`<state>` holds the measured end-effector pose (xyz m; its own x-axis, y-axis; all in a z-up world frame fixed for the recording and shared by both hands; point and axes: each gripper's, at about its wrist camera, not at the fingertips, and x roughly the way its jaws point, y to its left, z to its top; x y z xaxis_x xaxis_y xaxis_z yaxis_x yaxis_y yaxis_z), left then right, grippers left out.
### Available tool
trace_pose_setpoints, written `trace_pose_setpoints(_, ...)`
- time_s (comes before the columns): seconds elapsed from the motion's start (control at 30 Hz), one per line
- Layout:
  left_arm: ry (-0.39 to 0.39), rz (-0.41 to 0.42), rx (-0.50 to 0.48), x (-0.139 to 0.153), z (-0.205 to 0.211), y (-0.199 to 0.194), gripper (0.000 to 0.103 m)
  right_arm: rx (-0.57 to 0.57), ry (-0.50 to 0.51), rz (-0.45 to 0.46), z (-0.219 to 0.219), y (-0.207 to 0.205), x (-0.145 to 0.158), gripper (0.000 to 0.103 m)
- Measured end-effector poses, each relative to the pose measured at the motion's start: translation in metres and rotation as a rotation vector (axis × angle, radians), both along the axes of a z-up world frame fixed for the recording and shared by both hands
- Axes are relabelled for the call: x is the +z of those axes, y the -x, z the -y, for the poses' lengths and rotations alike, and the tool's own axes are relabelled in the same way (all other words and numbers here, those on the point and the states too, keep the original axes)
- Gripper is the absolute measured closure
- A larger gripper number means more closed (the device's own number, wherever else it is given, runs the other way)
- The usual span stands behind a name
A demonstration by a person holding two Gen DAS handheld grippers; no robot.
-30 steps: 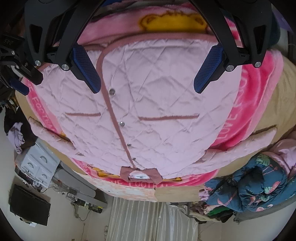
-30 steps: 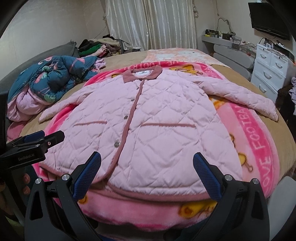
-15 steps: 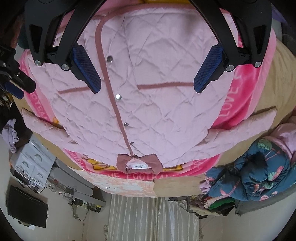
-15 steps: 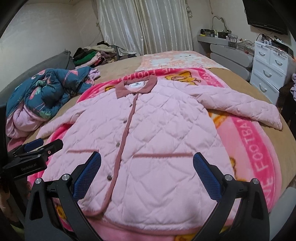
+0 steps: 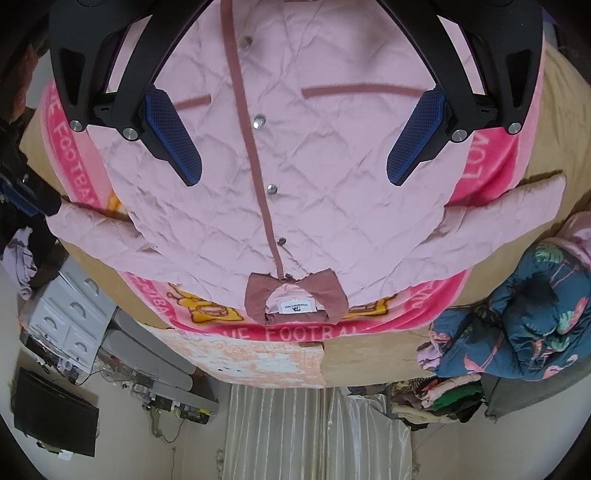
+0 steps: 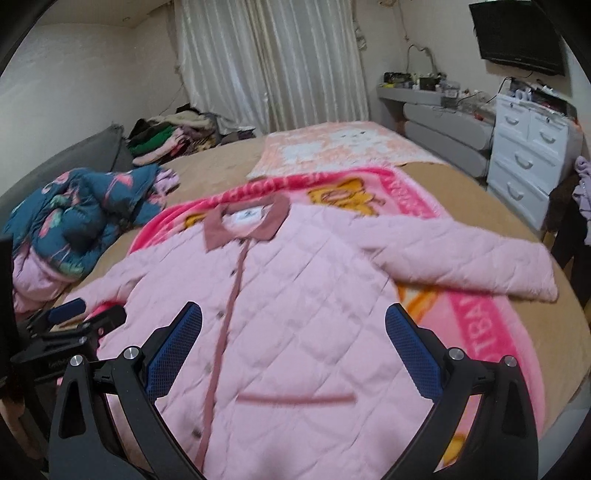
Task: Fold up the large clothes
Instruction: 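Grasp the jacket sleeve cuff with the right gripper and lift it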
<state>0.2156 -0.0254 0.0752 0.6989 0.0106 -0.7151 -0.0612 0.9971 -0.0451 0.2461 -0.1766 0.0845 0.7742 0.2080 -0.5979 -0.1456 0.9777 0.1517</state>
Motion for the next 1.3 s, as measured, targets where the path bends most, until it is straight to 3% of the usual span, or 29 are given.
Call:
trace_pose_setpoints(0.3,0.01,-0.012,-0.031,0.002,0.025,-0.064,0.009,-0.102,-0.034,0.018,0.035,-0.058,0.013,0.004)
trace_pose_setpoints(0.57,0.026,-0.045,-0.081,-0.009,0.059,-0.107,0.009,-0.201,-0.053,0.001,0.075,-0.1,0.003,0.004)
trace_pose_setpoints(0.9,0.007,-0.117,-0.14,-0.048,0.112,-0.157,0.009,-0.443,-0.11,-0.1,0.171,-0.139,-0.058,0.004)
trace_pose_setpoints(1.3,-0.031,-0.172,-0.144,-0.083,0.157,-0.194,0.009,-0.709,-0.259,-0.155,0.27,-0.145,-0.115,0.004)
